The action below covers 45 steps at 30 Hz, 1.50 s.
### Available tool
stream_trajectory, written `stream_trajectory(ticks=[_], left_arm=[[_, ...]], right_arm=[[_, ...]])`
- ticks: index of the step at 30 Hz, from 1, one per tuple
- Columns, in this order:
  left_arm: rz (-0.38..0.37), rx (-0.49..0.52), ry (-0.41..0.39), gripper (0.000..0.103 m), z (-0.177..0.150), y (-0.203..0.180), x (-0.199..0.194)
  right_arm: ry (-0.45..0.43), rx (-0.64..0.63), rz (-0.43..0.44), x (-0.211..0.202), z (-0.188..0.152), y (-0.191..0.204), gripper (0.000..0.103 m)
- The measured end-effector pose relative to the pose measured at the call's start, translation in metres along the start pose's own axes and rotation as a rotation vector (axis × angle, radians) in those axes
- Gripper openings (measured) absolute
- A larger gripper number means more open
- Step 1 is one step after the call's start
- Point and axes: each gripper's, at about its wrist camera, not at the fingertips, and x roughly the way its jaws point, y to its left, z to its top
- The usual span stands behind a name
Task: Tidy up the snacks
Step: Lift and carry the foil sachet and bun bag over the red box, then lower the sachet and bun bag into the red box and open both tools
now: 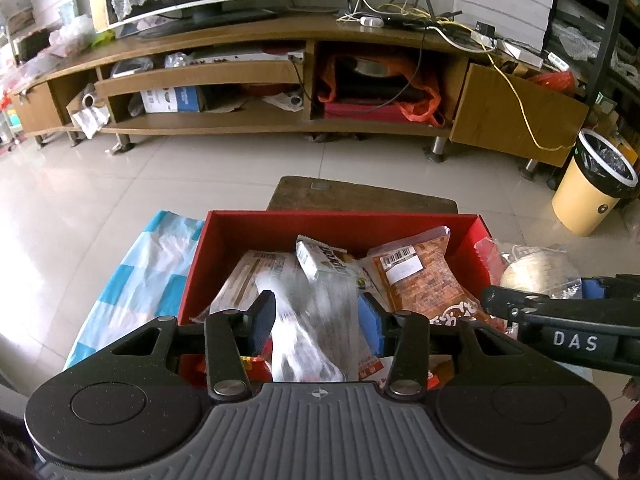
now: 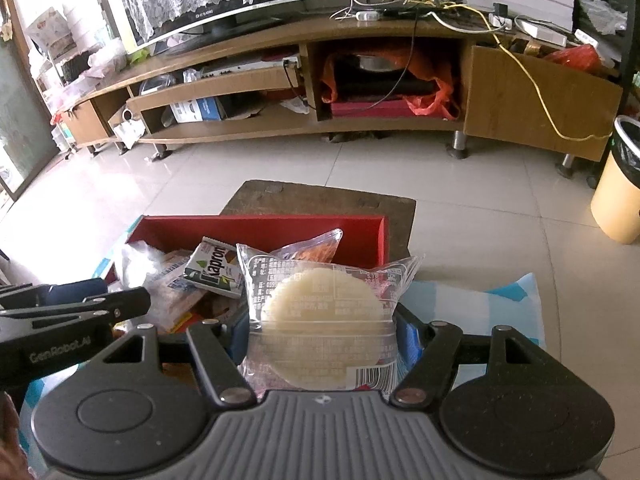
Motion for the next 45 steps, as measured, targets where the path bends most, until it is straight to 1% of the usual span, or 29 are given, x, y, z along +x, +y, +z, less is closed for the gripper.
stream_trajectory(ticks=[9,14,17,29,36,42,45], left_arm=[[0.010,0.013,0.019,0.055,-0.001,-0.003,0.008],[0.016,0.018,0.024,0.064,-0.001,-0.004,0.010],[0.019,0.019,0.022,0.066,-0.001,-0.004,0.010],[0.030,0.013,0.011,0.077,-0.001,-0.003,0.007],[0.037,0.012,0.012,0.080,-0.002,-0.002,0.007],[0.047,0.001,0.007,0.085,-0.001,0.002,0.005],[0.050,-0.007,0.008,0.089,-0.002,0.004,0.003]], right_arm=[[0.036,-0.013,-0.005,0.017,-0.002,0.003,0.069],[0.051,-0.018,0.002,0.023,-0.002,0.004,0.071],[0.050,-0.015,0.007,0.025,-0.002,0.005,0.071],[0.021,0.007,-0.009,0.018,0.000,0.002,0.071],[0.017,0.022,-0.011,0.020,0.001,0.001,0.071],[-0.032,0.041,-0.015,0.007,0.007,0.000,0.071],[-0.038,0.039,-0.011,0.002,0.007,0.002,0.072]])
